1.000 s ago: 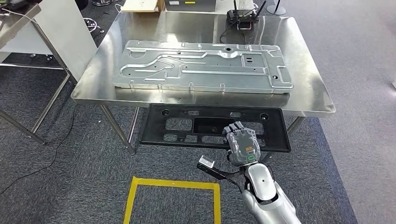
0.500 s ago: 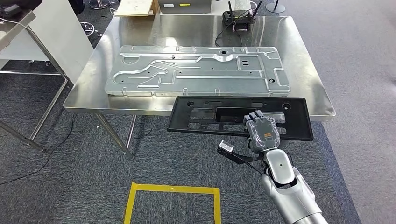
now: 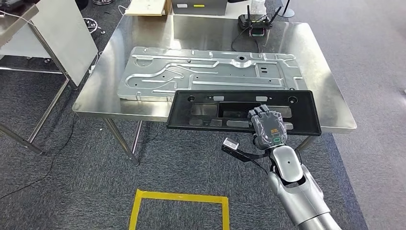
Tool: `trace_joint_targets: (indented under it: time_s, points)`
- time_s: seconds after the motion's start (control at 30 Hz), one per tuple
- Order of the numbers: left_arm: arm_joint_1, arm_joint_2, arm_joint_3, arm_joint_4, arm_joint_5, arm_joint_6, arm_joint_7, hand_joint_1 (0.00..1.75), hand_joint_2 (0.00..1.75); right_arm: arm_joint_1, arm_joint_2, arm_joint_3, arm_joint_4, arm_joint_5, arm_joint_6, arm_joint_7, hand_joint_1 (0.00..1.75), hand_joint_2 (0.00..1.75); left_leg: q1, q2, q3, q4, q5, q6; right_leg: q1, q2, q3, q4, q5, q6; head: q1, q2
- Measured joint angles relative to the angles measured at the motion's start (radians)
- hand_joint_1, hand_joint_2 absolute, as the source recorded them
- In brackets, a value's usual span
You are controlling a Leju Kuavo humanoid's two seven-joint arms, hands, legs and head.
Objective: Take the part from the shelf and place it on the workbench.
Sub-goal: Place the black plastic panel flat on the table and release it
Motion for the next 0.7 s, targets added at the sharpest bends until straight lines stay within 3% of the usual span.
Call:
trace_joint_targets:
  time_s: [0.07, 0.1, 0.17, 0.27, 0.33, 0.4, 0.43, 0.47, 0.5, 0.57, 0.63, 0.7]
  points:
    - [0.0, -0.003, 0.0, 0.001, 0.0, 0.0, 0.0, 0.0, 0.0, -0.014, -0.006, 0.0, -0.008, -0.006, 0.001, 0.001, 1.75, 1.75, -0.005, -0.001, 0.011, 0.0, -0.009, -0.001, 0.011, -0.001, 0.05, -0.131, 0.074, -0.023, -0.001, 0.0]
    - [-0.001, -0.005, 0.0, 0.001, 0.0, 0.0, 0.0, 0.0, 0.0, -0.023, -0.008, 0.0, -0.011, -0.008, 0.001, 0.001, 1.75, 1.75, -0.005, -0.001, 0.013, 0.0, -0.013, -0.004, 0.016, -0.001, 0.068, -0.175, 0.089, -0.031, -0.001, 0.0]
    - [-0.003, -0.007, 0.0, 0.002, 0.0, 0.0, -0.001, 0.0, 0.0, -0.034, -0.014, -0.001, -0.019, -0.014, 0.001, 0.001, 1.75, 1.75, -0.003, 0.0, 0.014, -0.003, -0.017, -0.014, 0.023, -0.001, 0.081, -0.203, 0.084, -0.038, -0.001, 0.0]
    - [-0.004, -0.005, 0.0, 0.002, 0.0, 0.001, -0.002, 0.0, 0.0, -0.039, -0.021, -0.005, -0.034, -0.023, 0.0, 0.001, 1.75, 1.75, -0.005, 0.002, 0.018, 0.009, -0.033, -0.031, 0.012, -0.001, 0.105, -0.231, 0.084, -0.042, -0.002, 0.0]
    - [-0.004, -0.004, 0.0, 0.002, 0.0, 0.001, -0.003, 0.0, 0.0, -0.044, -0.023, -0.005, -0.039, -0.026, 0.0, 0.001, 1.75, 1.75, 0.001, 0.003, -0.025, 0.097, -0.075, -0.044, 0.005, -0.003, 0.122, -0.244, 0.082, -0.046, -0.003, 0.0]
    - [-0.003, -0.004, 0.0, 0.002, 0.0, 0.0, -0.003, 0.0, 0.0, -0.045, -0.024, -0.006, -0.04, -0.027, 0.001, 0.001, 1.75, 1.75, 0.01, 0.004, -0.101, 0.226, -0.118, -0.056, 0.004, -0.003, 0.13, -0.244, 0.074, -0.047, -0.003, 0.0]
    - [-0.001, -0.004, 0.0, 0.002, 0.0, 0.0, -0.003, 0.0, 0.0, -0.044, -0.024, -0.006, -0.04, -0.028, 0.001, 0.001, 1.75, 1.75, 0.014, 0.004, -0.128, 0.261, -0.117, -0.062, 0.003, -0.003, 0.135, -0.243, 0.069, -0.046, -0.004, 0.0]
    - [0.0, -0.004, 0.0, 0.002, 0.0, 0.001, -0.003, 0.0, 0.0, -0.043, -0.024, -0.006, -0.04, -0.03, 0.001, 0.0, 1.75, 1.75, 0.017, 0.004, -0.137, 0.259, -0.095, -0.066, 0.002, -0.002, 0.14, -0.242, 0.064, -0.043, -0.004, 0.0]
    - [0.001, -0.003, 0.0, 0.002, 0.0, 0.001, -0.003, 0.0, 0.0, -0.042, -0.025, -0.006, -0.04, -0.034, 0.001, 0.001, 1.75, 1.75, 0.02, 0.005, -0.128, 0.219, -0.055, -0.068, 0.001, -0.001, 0.146, -0.24, 0.057, -0.04, -0.004, 0.0]
    - [0.001, -0.002, 0.0, 0.002, 0.0, 0.001, -0.003, 0.0, 0.0, -0.042, -0.028, -0.01, -0.04, -0.046, 0.001, 0.001, 1.75, 1.75, 0.021, 0.006, -0.079, 0.089, 0.024, -0.069, 0.0, 0.0, 0.157, -0.232, 0.042, -0.03, -0.004, 0.0]
    - [0.001, -0.001, 0.0, 0.002, 0.0, 0.002, -0.002, 0.0, 0.0, -0.044, -0.037, -0.018, -0.04, -0.061, 0.001, 0.001, 1.75, 1.75, 0.019, 0.006, -0.049, 0.013, 0.046, -0.061, 0.002, 0.0, 0.157, -0.225, 0.031, -0.018, -0.003, 0.0]
    - [0.001, -0.001, 0.0, 0.002, 0.0, 0.003, -0.002, 0.0, 0.0, -0.045, -0.049, -0.029, -0.04, -0.075, 0.001, 0.0, 1.75, 1.75, 0.015, 0.004, -0.046, 0.004, 0.036, -0.048, 0.003, 0.0, 0.156, -0.225, 0.028, -0.007, -0.003, 0.0]
